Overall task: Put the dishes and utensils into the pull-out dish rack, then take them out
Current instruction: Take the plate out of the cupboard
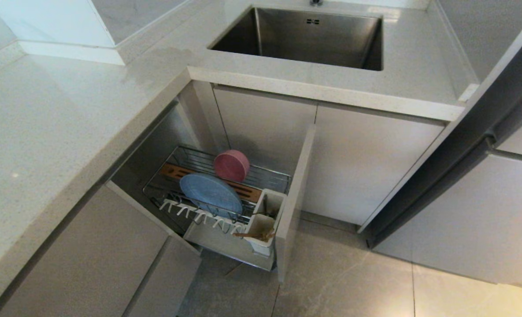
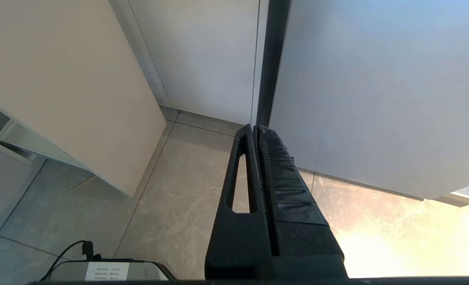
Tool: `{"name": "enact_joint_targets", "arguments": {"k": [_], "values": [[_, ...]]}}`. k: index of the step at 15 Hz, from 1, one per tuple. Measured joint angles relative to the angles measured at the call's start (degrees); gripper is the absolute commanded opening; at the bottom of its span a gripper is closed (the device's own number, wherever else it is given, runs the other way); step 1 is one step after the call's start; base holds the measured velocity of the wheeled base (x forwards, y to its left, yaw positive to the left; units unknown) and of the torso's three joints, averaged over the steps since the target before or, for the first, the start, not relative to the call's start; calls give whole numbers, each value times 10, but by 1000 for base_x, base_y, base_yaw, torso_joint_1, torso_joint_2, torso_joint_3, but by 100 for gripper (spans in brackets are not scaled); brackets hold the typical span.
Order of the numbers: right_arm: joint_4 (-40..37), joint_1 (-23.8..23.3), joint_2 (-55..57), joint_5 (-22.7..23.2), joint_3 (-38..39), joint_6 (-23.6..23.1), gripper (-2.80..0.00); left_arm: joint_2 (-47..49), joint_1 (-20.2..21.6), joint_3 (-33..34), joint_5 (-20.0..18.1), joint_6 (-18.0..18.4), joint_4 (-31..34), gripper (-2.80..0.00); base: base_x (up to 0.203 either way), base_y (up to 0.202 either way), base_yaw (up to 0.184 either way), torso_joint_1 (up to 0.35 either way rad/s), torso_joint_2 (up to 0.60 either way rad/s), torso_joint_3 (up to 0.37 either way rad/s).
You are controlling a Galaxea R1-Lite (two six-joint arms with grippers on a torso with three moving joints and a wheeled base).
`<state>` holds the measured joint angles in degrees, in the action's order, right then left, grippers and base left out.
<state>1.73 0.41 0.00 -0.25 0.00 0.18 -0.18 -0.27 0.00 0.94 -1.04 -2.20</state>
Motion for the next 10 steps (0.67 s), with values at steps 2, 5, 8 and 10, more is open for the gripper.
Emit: {"name": "enact_joint_targets", "arguments": {"k": [2,5,8,10], "values": [[0,0,0,0,0,0,-280,0,3,0,0,-3,0,-280,0,0,0,0,0,0],[0,0,0,0,0,0,-280,0,4,0,1,0,0,-280,0,0,0,0,0,0],[0,0,0,0,0,0,-280,0,4,0,0,-3,1,-280,0,0,0,0,0,0],[0,0,0,0,0,0,-280,0,4,0,0,-1,1,-280,0,0,0,0,0,0]]}}
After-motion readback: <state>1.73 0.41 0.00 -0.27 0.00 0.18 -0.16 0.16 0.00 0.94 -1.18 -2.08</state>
